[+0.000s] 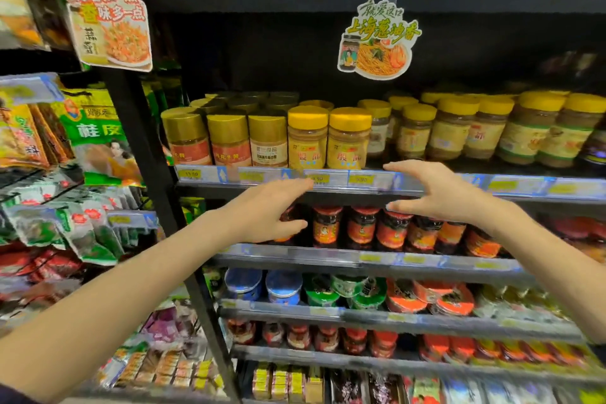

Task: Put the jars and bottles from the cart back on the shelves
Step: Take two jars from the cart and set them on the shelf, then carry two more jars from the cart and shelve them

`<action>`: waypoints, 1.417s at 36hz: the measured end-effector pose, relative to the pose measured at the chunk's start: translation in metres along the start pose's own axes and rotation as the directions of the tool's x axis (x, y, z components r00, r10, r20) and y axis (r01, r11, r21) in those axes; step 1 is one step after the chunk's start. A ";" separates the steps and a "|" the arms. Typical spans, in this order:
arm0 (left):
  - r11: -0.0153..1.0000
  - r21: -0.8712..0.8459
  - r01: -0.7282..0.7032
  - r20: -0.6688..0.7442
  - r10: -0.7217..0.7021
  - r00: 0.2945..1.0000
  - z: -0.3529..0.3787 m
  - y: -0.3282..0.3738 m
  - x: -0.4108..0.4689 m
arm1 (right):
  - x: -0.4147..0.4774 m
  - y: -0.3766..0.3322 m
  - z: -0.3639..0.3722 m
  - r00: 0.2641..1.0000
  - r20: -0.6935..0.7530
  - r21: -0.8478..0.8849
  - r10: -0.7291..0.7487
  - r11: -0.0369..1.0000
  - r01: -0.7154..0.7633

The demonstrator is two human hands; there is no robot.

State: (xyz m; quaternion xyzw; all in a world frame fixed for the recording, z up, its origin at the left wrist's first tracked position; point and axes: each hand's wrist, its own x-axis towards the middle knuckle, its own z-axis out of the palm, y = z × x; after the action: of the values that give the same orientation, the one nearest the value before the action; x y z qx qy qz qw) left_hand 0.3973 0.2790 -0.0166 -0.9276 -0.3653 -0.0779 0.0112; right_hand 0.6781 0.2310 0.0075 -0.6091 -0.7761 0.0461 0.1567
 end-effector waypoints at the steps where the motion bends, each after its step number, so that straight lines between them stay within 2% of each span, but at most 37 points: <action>1: 1.000 0.013 0.016 0.010 -0.016 1.000 0.001 0.005 -0.003 | -0.006 0.001 0.004 1.000 0.018 -0.032 -0.016 0.999 0.017; 10: 0.974 0.073 0.213 0.111 -0.220 0.969 0.012 0.018 -0.065 | -0.020 -0.029 0.039 0.962 0.203 -0.159 -0.183 0.963 0.217; 18: 0.868 0.126 0.481 0.182 -0.496 0.849 0.007 -0.017 -0.183 | 0.014 -0.118 0.082 0.865 0.315 -0.087 -0.390 0.896 0.435; 26: 0.655 0.171 0.736 0.173 -0.756 0.632 -0.004 -0.056 -0.353 | 0.052 -0.282 0.149 0.666 0.394 0.026 -0.633 0.732 0.681; 29: 0.541 0.169 0.824 0.160 -0.840 0.518 -0.007 -0.067 -0.423 | 0.058 -0.352 0.177 0.595 0.426 0.060 -0.682 0.677 0.733; 35: 0.329 0.192 0.925 0.160 -0.940 0.301 -0.025 -0.079 -0.543 | 0.056 -0.486 0.222 0.455 0.449 0.120 -0.769 0.557 0.822; 39: 0.214 0.193 0.958 0.154 -0.970 0.186 -0.029 -0.084 -0.600 | 0.051 -0.552 0.248 0.365 0.458 0.182 -0.811 0.488 0.854; 43: 0.155 0.180 0.971 0.152 -0.980 0.128 -0.030 -0.088 -0.635 | 0.049 -0.603 0.266 0.280 0.455 0.214 -0.845 0.409 0.887; 51: 0.050 0.132 0.990 0.172 -0.985 0.027 -0.010 -0.130 -0.676 | 0.073 -0.680 0.323 0.168 0.478 0.270 -0.862 0.326 0.906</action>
State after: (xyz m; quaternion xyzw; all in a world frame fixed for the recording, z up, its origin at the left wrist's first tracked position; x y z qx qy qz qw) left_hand -0.1793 -0.0834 -0.1148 -0.4215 -0.9011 0.0326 -0.0966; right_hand -0.0663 0.1667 -0.1060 -0.0084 -0.9913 0.0875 -0.0977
